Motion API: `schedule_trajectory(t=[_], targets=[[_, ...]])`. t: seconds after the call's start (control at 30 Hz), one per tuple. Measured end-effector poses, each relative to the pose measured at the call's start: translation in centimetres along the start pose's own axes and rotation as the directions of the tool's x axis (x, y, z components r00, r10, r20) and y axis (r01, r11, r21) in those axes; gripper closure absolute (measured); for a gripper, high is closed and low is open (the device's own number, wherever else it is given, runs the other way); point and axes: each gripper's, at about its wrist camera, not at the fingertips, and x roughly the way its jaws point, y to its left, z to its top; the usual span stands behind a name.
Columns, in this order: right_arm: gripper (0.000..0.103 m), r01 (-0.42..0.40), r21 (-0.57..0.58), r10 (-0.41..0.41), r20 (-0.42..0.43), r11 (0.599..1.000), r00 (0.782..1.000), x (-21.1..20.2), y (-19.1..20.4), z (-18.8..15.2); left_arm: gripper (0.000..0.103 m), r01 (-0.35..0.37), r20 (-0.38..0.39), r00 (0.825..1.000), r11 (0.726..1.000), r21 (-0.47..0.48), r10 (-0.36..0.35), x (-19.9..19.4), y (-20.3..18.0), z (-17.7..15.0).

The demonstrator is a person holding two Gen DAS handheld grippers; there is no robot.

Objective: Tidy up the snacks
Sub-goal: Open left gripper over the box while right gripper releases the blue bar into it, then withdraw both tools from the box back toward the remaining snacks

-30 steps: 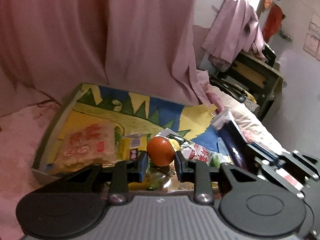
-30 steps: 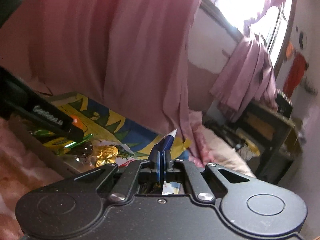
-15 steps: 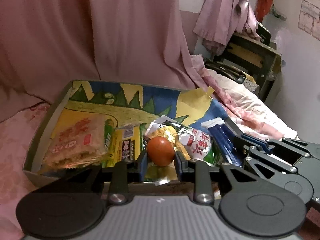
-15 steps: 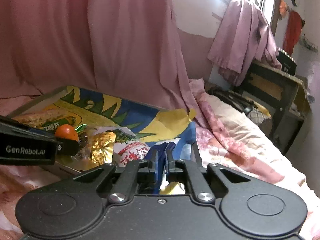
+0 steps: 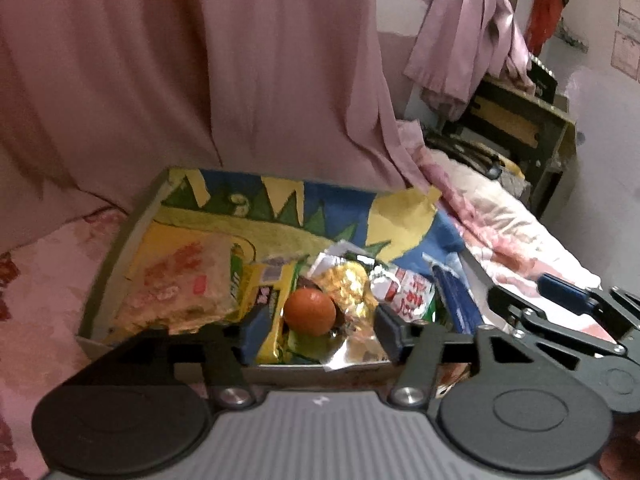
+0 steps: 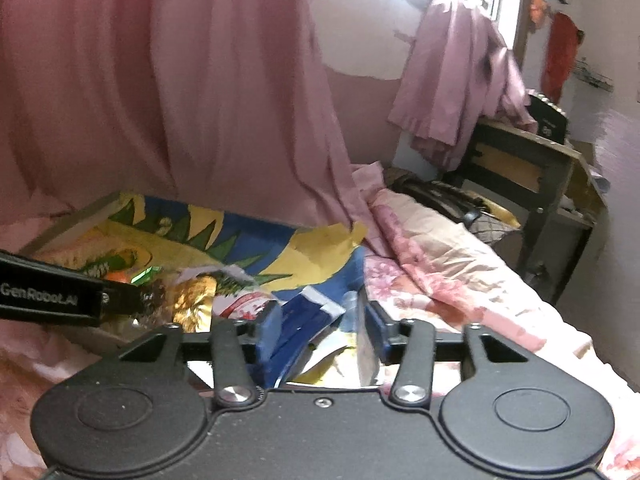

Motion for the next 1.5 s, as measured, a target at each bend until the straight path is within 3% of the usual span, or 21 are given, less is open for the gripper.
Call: schedule_trajectory(t=[0.1, 0.3, 0.57, 0.7, 1.07, 1.5], targets=[[0.036, 0.009, 0.035, -0.010, 0.020, 0.999, 1.000, -1.6, -1.2, 0.4, 0.019, -0.016, 0.048, 0.999, 1.000, -0.018, 0.017, -1.8, 0.0, 0.3], [0.016, 0.008, 0.066, -0.014, 0.106, 0.998, 0.994, -6.0, -3.0, 1.1, 0.004, -0.045, 0.143, 0.988, 0.997, -0.062, 0.054, -6.2, -0.5, 0.6], [0.001, -0.025, 0.085, 0.009, 0.187, 0.996, 0.982, -12.3, -4.0, 0.8, 0.001, -0.082, 0.209, 0.974, 0.997, -0.010, 0.083, -11.5, -2.7, -0.8], [0.001, -0.028, 0.094, 0.010, 0.189, 0.995, 0.982, -15.3, -4.3, -0.1, 0.000, -0.094, 0.230, 0.970, 0.995, 0.038, 0.083, -13.9, -4.3, -2.4], [0.001, -0.009, 0.209, -0.009, 0.089, 0.978, 0.996, -20.8, -6.5, -3.5, 0.000, -0.101, 0.191, 0.978, 0.993, 0.055, 0.088, -18.2, -5.3, -6.6], [0.001, 0.011, 0.356, 0.031, -0.113, 0.935, 0.993, -22.0, -9.0, -6.7, 0.000, -0.036, 0.079, 0.997, 0.985, 0.170, 0.023, -19.2, -7.7, -10.1]])
